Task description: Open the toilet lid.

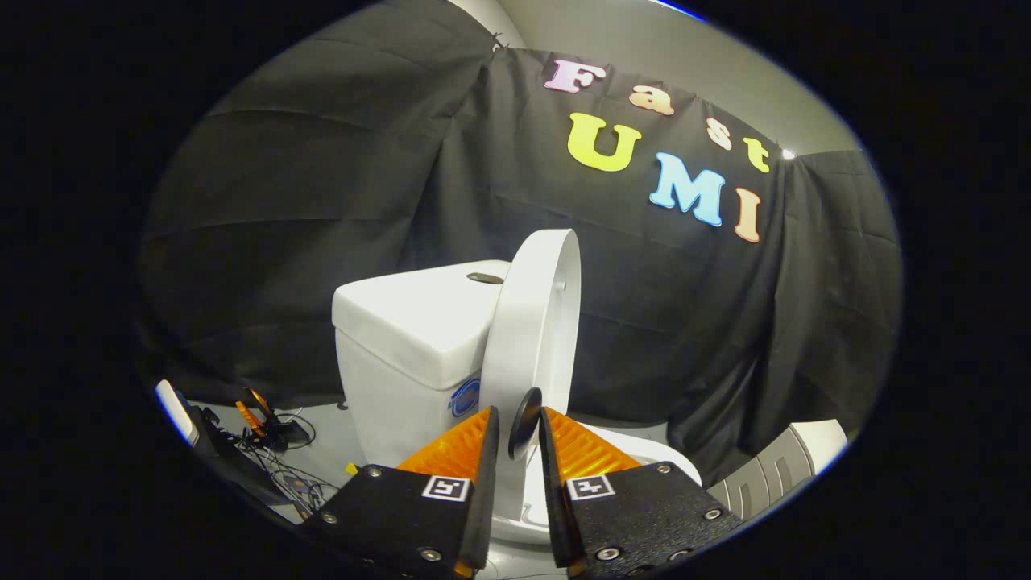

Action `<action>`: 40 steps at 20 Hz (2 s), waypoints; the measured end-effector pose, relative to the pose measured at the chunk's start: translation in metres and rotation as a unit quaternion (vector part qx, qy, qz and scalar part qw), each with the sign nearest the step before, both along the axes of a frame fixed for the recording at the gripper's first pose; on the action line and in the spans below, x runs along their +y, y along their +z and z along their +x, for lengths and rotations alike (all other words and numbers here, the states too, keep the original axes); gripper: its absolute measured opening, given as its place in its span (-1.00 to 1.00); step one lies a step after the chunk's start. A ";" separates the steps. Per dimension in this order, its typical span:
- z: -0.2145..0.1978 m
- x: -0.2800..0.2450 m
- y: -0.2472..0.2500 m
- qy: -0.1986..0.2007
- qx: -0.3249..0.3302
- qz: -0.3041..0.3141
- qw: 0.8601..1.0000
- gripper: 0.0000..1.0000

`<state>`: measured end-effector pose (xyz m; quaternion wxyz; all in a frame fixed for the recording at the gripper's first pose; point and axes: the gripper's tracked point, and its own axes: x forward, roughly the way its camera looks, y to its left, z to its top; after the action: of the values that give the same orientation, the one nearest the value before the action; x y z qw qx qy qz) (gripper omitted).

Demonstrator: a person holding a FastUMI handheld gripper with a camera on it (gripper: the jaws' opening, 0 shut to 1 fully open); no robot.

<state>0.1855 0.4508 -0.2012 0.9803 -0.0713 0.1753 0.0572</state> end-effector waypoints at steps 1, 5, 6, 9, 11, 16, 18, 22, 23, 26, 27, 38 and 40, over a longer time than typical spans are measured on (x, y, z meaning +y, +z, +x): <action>-0.003 0.008 0.002 0.012 0.000 0.012 1.000 -0.03; -0.016 0.009 0.040 0.030 -0.037 0.054 0.997 0.91; -0.019 0.004 0.049 0.031 -0.044 0.063 0.997 0.91; -0.024 -0.015 0.075 0.035 -0.066 0.093 0.993 0.90; -0.028 -0.032 0.090 0.043 -0.080 0.112 0.990 0.90; -0.031 -0.098 0.115 0.042 -0.110 0.123 0.985 0.90; -0.033 -0.122 0.118 0.042 -0.113 0.140 0.983 0.90; -0.040 -0.189 0.135 0.028 -0.139 0.142 0.980 0.91; -0.041 -0.206 0.136 0.024 -0.146 0.137 0.979 0.90; -0.047 -0.252 0.147 0.019 -0.167 0.117 0.979 0.90; -0.049 -0.268 0.150 0.018 -0.174 0.111 0.978 0.90; -0.071 -0.416 0.162 -0.023 -0.201 0.105 0.974 0.90; -0.071 -0.436 0.159 -0.030 -0.197 0.101 0.975 0.90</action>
<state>0.1144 0.0144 -0.0420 0.9989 0.0237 -0.0255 0.0302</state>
